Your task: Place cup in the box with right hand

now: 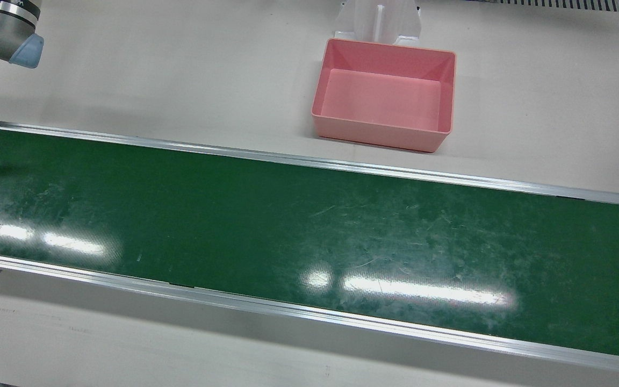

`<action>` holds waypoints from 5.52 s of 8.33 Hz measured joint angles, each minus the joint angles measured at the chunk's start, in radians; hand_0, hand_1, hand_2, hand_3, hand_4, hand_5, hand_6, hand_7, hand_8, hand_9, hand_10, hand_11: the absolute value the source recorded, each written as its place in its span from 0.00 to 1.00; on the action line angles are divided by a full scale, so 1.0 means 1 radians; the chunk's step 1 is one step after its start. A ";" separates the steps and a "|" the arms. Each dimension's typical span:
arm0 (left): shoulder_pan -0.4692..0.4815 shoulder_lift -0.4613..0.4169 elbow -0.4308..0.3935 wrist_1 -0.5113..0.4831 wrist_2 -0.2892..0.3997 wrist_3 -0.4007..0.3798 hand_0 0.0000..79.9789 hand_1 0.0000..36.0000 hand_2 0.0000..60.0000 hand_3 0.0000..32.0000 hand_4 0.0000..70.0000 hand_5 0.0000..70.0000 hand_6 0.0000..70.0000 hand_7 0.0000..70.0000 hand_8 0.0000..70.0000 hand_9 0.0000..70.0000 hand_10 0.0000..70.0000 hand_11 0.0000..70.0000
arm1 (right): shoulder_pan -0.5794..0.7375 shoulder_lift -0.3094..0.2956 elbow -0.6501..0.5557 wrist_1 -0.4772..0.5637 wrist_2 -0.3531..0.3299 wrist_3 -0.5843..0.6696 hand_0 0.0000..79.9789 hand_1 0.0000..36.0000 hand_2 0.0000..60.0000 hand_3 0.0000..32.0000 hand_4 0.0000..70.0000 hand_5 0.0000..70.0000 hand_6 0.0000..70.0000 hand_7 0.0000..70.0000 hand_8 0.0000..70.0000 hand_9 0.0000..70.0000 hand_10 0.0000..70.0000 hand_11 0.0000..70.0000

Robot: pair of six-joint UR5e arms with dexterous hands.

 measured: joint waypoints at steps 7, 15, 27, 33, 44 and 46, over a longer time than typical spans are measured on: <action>-0.001 0.000 -0.001 0.001 0.000 0.000 0.00 0.00 0.00 0.00 0.00 0.00 0.00 0.00 0.00 0.00 0.00 0.00 | 0.000 -0.002 0.001 0.002 0.003 0.014 0.59 0.00 0.00 0.00 0.55 0.03 0.09 0.42 0.10 0.20 0.01 0.01; 0.000 0.000 -0.002 0.001 0.000 0.000 0.00 0.00 0.00 0.00 0.00 0.00 0.00 0.00 0.00 0.00 0.00 0.00 | -0.001 0.003 0.040 -0.008 0.009 0.014 0.61 0.00 0.00 0.00 0.68 0.02 0.11 0.56 0.11 0.23 0.00 0.00; 0.000 0.000 0.000 0.000 0.000 0.000 0.00 0.00 0.00 0.00 0.00 0.00 0.00 0.00 0.00 0.00 0.00 0.00 | -0.011 0.067 0.050 -0.028 0.066 0.019 0.61 0.00 0.00 0.00 0.80 0.02 0.13 0.67 0.11 0.25 0.00 0.00; 0.000 0.000 0.000 0.001 -0.001 0.000 0.00 0.00 0.00 0.00 0.00 0.00 0.00 0.00 0.00 0.00 0.00 0.00 | -0.010 0.036 0.018 -0.039 0.067 0.040 0.60 0.00 0.00 0.00 0.77 0.02 0.12 0.62 0.12 0.25 0.01 0.01; 0.000 0.000 0.000 0.001 0.000 0.000 0.00 0.00 0.00 0.00 0.00 0.00 0.00 0.00 0.00 0.00 0.00 0.00 | -0.020 0.045 0.011 -0.043 0.066 0.053 0.60 0.00 0.00 0.00 0.81 0.02 0.13 0.65 0.12 0.26 0.01 0.01; 0.000 0.000 0.000 0.001 0.000 0.000 0.00 0.00 0.00 0.00 0.00 0.00 0.00 0.00 0.00 0.00 0.00 0.00 | -0.022 0.065 0.006 -0.055 0.066 0.051 0.60 0.00 0.00 0.00 0.86 0.02 0.14 0.71 0.12 0.28 0.01 0.01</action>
